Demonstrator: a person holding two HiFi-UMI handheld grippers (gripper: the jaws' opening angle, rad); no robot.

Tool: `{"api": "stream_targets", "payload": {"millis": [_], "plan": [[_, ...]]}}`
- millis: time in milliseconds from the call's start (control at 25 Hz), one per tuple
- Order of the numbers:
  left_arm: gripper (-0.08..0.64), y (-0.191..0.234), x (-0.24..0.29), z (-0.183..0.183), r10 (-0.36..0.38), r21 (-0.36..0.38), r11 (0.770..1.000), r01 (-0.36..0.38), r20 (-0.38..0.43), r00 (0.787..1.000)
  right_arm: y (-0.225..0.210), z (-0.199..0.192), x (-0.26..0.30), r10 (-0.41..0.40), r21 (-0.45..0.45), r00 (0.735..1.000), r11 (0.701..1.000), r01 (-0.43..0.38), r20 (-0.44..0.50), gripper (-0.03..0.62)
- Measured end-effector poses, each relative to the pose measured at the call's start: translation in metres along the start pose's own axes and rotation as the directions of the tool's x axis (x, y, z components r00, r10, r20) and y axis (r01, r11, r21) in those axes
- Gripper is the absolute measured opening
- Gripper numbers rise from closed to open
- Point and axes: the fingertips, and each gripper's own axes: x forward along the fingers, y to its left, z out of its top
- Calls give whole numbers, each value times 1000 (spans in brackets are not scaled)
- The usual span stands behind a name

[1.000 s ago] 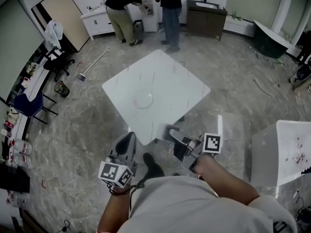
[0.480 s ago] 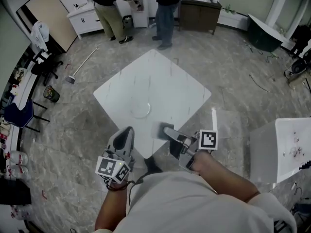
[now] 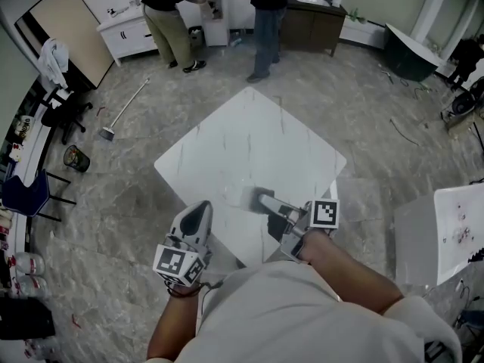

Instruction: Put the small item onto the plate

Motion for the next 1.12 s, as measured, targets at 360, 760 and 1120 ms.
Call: {"api": "stream_targets", "payload": {"millis": [360,760,1120], "plan": [[6,46,49,-18,-58,-47,997,58,-11,998,-71,32,57,-96,31,995,995,97,-30,97],[6,95,111,-76,-9,-54,998,8,-34,999,-181,67,90,-214,41,965,974,222,-152,97],[5,133,133,-151,26,-76,997,-34,-95,995,-275,55,126,-259,53,934,959,280,-248,97]]}}
